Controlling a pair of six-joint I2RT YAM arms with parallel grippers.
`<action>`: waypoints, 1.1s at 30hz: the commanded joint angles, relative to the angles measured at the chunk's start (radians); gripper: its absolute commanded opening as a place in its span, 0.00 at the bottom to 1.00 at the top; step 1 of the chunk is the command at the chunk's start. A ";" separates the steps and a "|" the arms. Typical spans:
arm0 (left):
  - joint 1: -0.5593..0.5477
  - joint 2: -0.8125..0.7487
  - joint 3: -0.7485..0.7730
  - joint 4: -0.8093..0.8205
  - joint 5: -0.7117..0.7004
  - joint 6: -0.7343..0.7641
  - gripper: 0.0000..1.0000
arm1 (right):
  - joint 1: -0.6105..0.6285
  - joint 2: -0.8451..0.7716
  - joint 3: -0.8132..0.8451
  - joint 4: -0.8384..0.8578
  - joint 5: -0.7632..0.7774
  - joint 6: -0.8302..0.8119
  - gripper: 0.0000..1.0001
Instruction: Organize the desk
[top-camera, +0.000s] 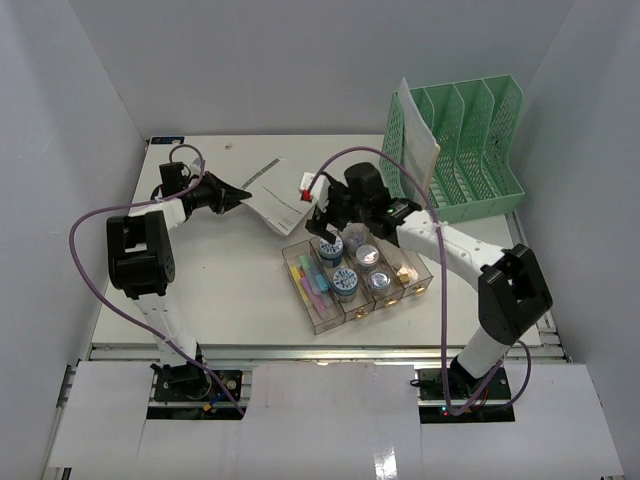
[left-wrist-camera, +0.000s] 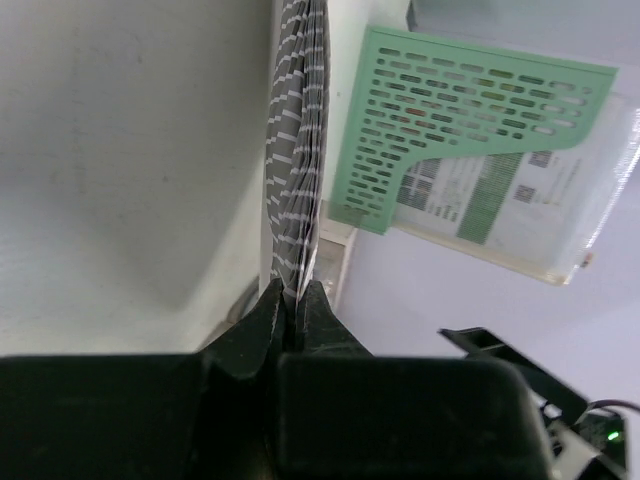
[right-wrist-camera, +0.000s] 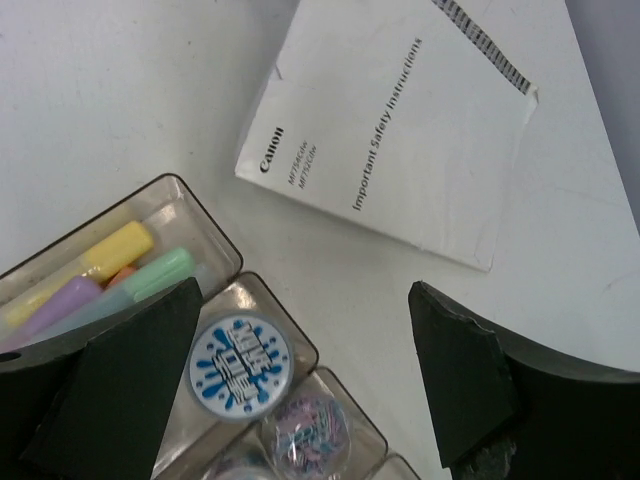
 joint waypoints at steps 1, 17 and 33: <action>0.006 -0.082 -0.022 0.124 0.105 -0.154 0.00 | 0.141 0.083 0.030 0.204 0.312 -0.086 0.90; 0.006 -0.171 -0.130 0.271 0.155 -0.298 0.00 | 0.288 0.308 0.168 0.315 0.545 -0.084 0.90; 0.006 -0.233 -0.114 0.269 0.162 -0.334 0.00 | 0.323 0.308 0.173 0.322 0.558 0.073 0.93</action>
